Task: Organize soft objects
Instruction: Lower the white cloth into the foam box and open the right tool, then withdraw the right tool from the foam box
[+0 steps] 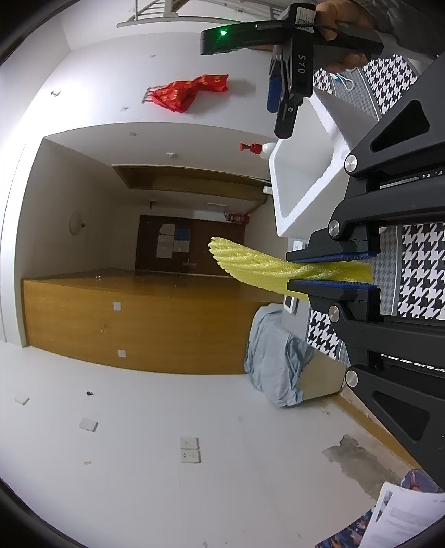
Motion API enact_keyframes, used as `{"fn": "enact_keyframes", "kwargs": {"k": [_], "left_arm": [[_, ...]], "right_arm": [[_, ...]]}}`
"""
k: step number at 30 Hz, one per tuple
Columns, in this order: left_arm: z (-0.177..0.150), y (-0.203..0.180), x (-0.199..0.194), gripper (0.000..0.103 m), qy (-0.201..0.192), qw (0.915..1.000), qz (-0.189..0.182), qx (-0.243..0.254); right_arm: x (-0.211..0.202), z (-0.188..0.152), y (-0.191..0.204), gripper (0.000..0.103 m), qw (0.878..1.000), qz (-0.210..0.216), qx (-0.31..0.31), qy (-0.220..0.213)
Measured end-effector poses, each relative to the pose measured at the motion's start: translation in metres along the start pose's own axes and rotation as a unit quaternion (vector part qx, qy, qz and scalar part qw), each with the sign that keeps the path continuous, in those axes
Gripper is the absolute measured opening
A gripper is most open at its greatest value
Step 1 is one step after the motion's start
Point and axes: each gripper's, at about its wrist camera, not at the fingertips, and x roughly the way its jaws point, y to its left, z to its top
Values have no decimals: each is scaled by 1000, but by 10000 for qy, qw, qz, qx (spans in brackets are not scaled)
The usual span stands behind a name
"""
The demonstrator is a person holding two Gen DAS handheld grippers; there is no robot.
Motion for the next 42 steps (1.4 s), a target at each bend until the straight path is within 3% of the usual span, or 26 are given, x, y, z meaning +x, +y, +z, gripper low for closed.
{"fn": "enact_keyframes", "kwargs": {"k": [12,42], "left_arm": [[5,-6,4,10,13,9998,-195,92],[23,-58,38,10,288,9892,-1380,388]], "right_arm": [[-15,-1,5,103,9998,-73,-98,-141],[-87,-36,-20,103,9944,-957,256,-361]]}}
